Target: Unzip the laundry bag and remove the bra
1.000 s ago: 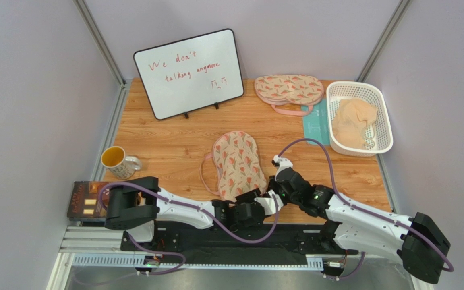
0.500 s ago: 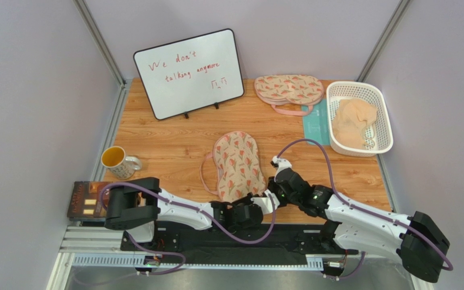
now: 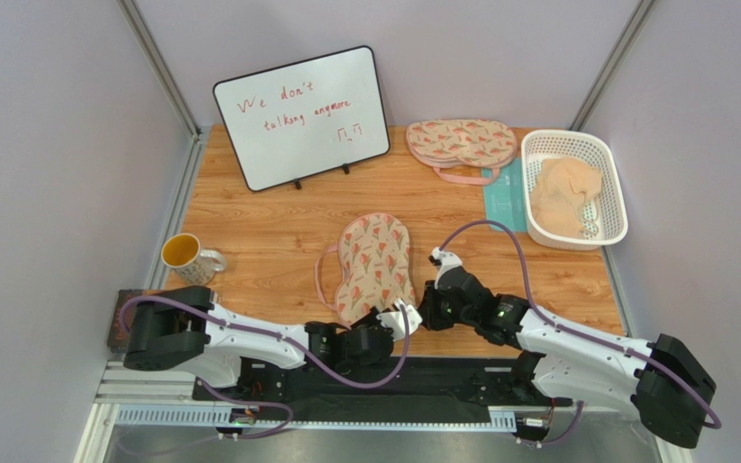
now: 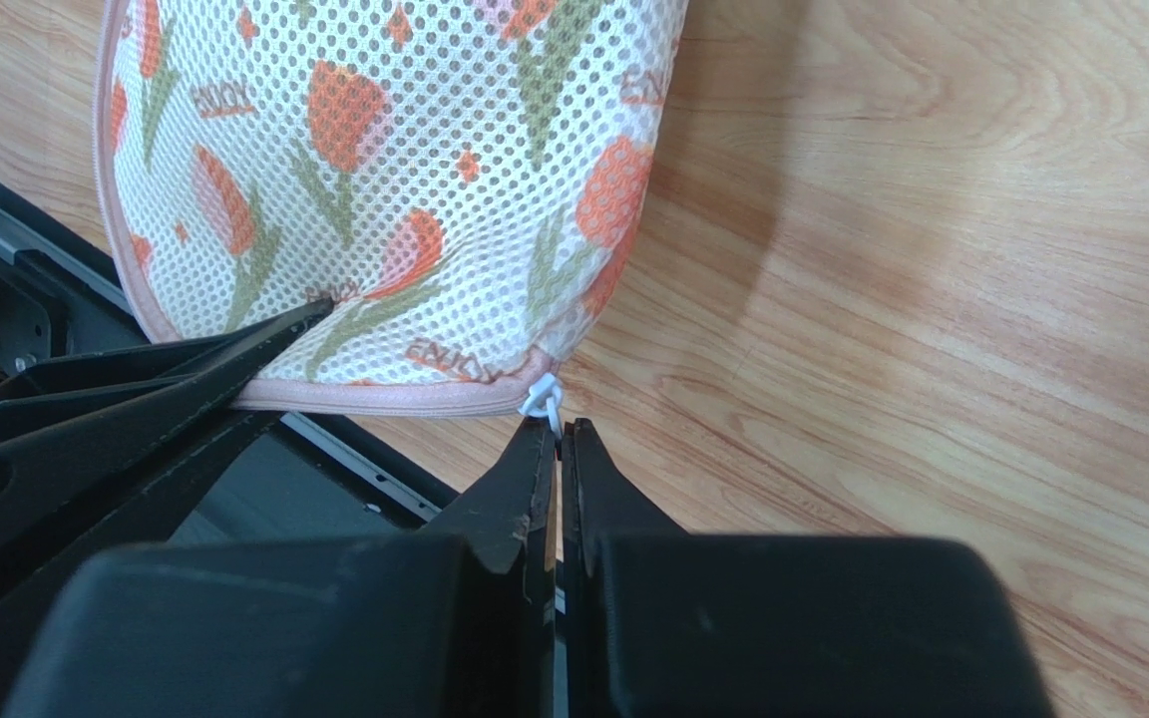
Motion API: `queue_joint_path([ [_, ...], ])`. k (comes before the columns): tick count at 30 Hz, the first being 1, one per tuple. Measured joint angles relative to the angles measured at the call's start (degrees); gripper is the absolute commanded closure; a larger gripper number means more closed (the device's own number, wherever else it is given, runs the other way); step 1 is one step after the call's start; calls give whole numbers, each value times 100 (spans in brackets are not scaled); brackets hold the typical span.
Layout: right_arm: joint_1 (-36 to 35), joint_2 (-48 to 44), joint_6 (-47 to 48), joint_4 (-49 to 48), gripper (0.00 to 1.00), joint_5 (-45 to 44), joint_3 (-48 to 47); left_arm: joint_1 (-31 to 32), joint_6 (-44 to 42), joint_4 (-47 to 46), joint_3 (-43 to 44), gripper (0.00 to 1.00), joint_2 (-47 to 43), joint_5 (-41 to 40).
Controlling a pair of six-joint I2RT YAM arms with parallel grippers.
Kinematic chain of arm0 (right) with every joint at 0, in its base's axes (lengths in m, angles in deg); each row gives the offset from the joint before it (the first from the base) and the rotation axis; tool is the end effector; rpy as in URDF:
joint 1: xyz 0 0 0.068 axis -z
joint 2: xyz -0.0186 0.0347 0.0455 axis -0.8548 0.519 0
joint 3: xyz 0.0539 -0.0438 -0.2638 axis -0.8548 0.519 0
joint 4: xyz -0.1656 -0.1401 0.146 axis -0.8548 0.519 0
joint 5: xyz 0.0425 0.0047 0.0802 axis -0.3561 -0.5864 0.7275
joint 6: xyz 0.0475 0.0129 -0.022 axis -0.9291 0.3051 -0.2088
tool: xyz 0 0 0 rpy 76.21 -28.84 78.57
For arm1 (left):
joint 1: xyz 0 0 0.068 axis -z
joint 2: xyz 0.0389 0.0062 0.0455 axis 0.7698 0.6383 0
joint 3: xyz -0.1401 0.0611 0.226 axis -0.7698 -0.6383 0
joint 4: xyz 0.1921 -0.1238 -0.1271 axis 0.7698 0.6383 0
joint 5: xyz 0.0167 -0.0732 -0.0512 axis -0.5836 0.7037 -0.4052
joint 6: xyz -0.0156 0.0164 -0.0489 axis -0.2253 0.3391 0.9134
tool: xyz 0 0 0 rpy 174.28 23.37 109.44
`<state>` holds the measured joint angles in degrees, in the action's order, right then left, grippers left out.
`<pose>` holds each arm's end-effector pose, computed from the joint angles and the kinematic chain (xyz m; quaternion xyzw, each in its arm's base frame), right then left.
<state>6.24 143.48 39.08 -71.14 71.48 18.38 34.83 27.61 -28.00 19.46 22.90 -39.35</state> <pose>0.1134 0.1471 0.1757 -0.1107 0.9251 0.2546 0.2592 0.0440 -0.2661 0.1670 0.4308 0.7614 -0.0890 0.4763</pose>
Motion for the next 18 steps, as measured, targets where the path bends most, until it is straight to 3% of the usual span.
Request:
queue_joint_path([
  [18,251,404,201,129,100,-61,-256,83,400,1047,-636,100,-1106,-103],
])
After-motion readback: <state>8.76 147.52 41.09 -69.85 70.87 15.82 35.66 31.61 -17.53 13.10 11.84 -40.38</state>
